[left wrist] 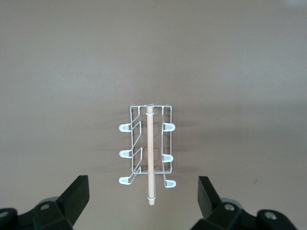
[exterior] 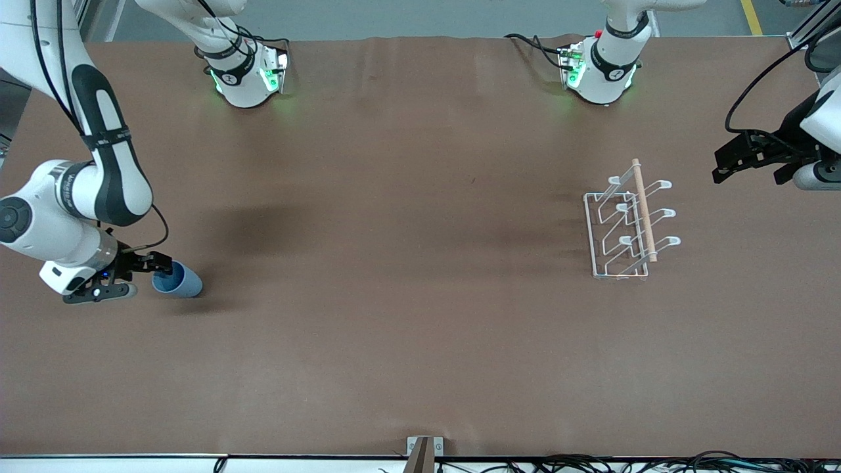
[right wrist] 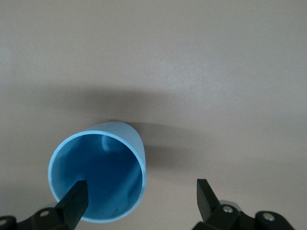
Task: Hang cup on cup holder
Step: 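Grasp the blue cup rim with the right gripper and lift it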
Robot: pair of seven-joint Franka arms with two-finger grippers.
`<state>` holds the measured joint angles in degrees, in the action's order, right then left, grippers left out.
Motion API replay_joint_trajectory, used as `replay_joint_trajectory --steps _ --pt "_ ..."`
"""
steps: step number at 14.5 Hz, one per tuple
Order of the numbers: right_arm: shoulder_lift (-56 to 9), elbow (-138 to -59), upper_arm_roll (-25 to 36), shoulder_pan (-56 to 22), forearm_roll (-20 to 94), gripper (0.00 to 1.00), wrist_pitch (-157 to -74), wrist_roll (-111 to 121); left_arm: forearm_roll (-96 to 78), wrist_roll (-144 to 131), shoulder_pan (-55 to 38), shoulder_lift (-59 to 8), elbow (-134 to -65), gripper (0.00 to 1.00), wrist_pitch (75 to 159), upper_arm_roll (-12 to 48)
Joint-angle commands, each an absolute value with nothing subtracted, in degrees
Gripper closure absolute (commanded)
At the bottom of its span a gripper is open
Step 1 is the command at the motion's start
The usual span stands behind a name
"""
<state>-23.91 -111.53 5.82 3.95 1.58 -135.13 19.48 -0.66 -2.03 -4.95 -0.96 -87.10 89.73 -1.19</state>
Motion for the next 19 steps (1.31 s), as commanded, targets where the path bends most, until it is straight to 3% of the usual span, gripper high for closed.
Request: replay_joint_trajectory --steps 1,3,4,6,9,10,13,19 --pt "-24.5 -112.3 5.5 4.0 2.0 0.05 -137.9 20.0 0.4 -1.5 -5.0 -1.3 -86.3 0.00 89.1 -0.9" --pt "-25.8 -112.2 5.4 4.1 2.1 0.17 -139.2 19.7 0.4 -1.4 -5.0 -1.3 -86.3 0.00 89.1 -0.9" --pt "-26.2 -112.1 5.4 4.0 2.4 0.35 -139.2 19.6 0.4 -1.4 -5.0 -1.3 -86.3 0.00 89.1 -0.9" --pt "-27.4 -111.3 5.4 3.8 3.9 0.53 -139.2 19.5 0.4 -1.4 -5.1 -1.3 -86.4 0.00 89.1 -0.9" --pt "-27.6 -110.8 5.4 3.7 4.7 0.90 -138.7 19.4 0.4 -1.4 -5.1 -1.3 -86.4 0.00 89.1 -0.9" --pt "-27.7 -110.7 5.4 3.4 5.2 0.98 -138.5 19.1 0.4 -1.5 -5.1 -1.3 -86.4 0.00 89.0 -0.9" --pt "-27.6 -107.6 5.4 3.6 5.2 1.00 -134.4 18.8 0.4 -1.5 -5.1 -1.3 -86.5 0.00 89.0 -0.9" --pt "-24.8 -92.1 5.2 0.7 6.5 1.00 -109.0 14.6 0.4 -1.5 -5.1 -1.3 -86.4 0.00 89.0 -0.9"
